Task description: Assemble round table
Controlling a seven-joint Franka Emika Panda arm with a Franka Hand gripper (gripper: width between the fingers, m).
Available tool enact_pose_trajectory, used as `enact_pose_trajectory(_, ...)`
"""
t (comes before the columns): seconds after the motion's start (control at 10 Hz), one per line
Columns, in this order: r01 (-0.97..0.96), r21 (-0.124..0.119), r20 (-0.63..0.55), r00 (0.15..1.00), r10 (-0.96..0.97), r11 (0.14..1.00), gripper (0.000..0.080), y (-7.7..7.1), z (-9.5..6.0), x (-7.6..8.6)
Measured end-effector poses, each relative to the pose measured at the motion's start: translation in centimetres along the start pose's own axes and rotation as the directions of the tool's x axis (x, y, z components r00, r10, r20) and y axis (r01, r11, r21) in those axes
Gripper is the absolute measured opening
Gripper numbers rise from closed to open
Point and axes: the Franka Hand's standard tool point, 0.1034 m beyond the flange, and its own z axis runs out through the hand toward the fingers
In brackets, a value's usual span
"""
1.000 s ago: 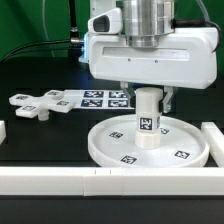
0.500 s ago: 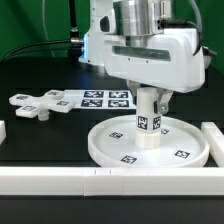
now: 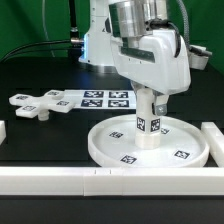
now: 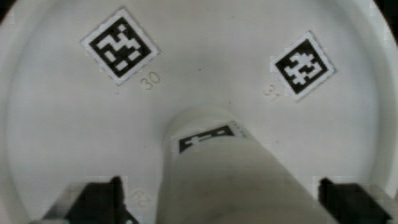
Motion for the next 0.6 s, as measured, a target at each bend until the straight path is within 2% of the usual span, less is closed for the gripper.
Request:
enact_pose_trajectory(0.1,0.048,-0.013,0.010,0.999,-0.047,0.999,0.0624,-0.04,-0.12,0.14)
enact_pose_trajectory(0.2,0.154,-0.020,0.014,0.988,-0.154,0.988,0.0642,-0.27,-0.29,0.21)
enact_pose_trajectory(0.6,0.463,-0.018,0.019,0.887,-0.462,0.886,0.0649,-0.37,-0.29,0.13)
